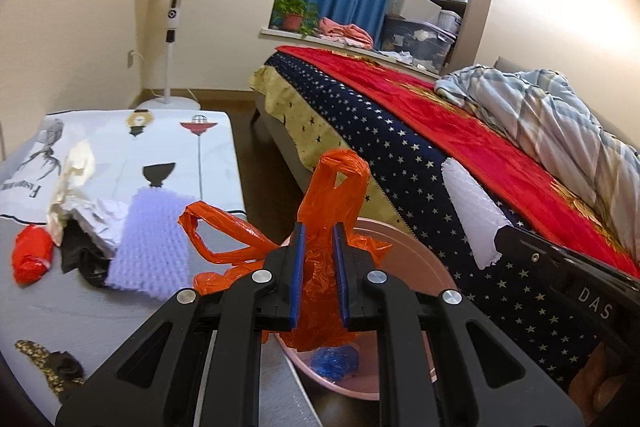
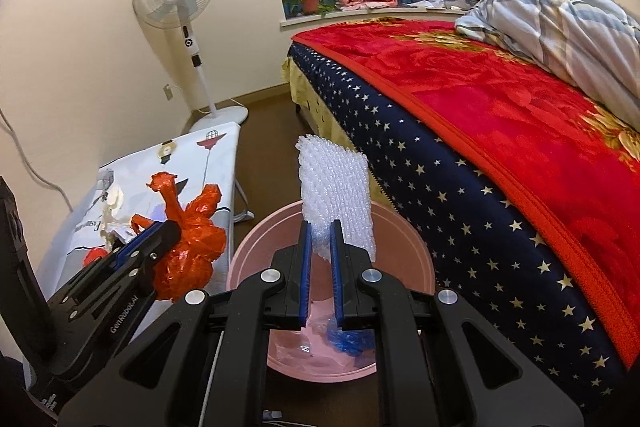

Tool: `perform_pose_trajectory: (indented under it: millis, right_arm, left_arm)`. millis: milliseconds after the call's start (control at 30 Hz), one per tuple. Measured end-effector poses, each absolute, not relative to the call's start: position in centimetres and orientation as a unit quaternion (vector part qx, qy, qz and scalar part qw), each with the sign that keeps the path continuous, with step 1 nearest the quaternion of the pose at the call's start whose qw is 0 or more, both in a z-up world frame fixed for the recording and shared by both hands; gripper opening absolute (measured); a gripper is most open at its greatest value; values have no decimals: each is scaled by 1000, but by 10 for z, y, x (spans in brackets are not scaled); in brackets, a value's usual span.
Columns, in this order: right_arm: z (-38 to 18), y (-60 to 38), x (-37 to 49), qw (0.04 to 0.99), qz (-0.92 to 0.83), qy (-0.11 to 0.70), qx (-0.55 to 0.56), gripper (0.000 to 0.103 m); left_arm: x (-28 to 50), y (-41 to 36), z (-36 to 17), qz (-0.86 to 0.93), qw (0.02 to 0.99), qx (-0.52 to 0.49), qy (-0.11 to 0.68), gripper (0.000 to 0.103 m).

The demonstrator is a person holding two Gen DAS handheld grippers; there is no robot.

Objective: Collect trash
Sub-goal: 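Open both tools to drop the items into the pink bin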

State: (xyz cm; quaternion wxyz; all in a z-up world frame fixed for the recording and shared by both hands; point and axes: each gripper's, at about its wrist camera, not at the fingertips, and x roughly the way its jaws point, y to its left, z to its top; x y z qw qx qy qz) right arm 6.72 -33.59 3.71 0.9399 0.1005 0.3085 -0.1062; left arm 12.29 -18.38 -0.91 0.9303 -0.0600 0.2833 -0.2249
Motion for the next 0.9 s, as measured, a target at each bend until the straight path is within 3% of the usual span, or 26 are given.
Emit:
perform_pose_trajectory:
  millis: [500, 600, 700, 900]
  right_arm:
    - [24, -350, 76, 932, -122, 323, 111, 11]
    - [22, -351, 77, 930, -131, 326, 112, 16]
    - [21, -356, 76, 926, -147, 327, 118, 33]
    - [22, -355, 74, 928, -145, 320, 121, 35]
  left_arm:
    - [140, -208, -32, -250, 914, -67, 313, 14]
    - [142, -215, -36, -270, 902, -74, 329, 25]
    - [140, -215, -37, -265, 904, -65, 329, 29]
    - [136, -209, -32, -264, 907, -60, 324, 29]
